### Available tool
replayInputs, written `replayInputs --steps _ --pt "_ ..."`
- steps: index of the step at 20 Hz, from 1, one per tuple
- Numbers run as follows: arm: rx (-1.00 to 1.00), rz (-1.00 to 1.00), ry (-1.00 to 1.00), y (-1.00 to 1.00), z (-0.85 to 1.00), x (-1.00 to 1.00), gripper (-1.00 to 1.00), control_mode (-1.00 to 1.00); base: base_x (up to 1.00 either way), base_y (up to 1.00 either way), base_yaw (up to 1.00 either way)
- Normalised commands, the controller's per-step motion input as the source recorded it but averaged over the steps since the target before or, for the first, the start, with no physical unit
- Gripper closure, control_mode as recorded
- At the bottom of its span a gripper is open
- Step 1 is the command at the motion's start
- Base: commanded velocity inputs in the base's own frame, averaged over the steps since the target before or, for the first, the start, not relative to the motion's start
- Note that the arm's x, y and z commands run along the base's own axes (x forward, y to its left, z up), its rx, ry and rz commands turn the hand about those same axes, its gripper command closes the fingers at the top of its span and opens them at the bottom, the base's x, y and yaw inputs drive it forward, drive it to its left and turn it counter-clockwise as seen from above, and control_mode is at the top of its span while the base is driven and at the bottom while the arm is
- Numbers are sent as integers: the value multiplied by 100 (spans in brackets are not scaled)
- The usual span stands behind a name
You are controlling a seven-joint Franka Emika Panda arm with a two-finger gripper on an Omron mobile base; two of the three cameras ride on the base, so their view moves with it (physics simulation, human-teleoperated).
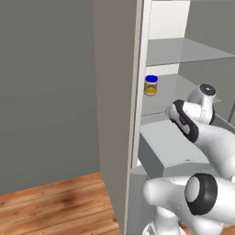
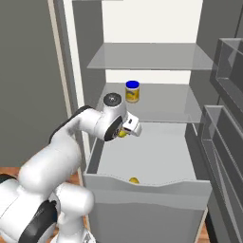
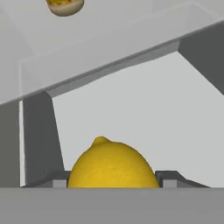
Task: Place the lemons inside the fridge drawer. Close the drawer after placing the vegetables.
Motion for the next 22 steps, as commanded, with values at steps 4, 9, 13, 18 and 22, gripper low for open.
replayInputs --steps 4,9,13,18,22 --pt "0 0 13 -33 -82 37 100 -100 0 0 0" --pt "5 0 4 -34 -81 2 100 -100 0 0 0" --pt "0 0 9 -10 -71 18 100 -100 0 0 0" --pt "0 0 18 -14 -58 28 100 -100 0 0 0" --pt "0 0 17 -29 -51 18 100 -100 0 0 0"
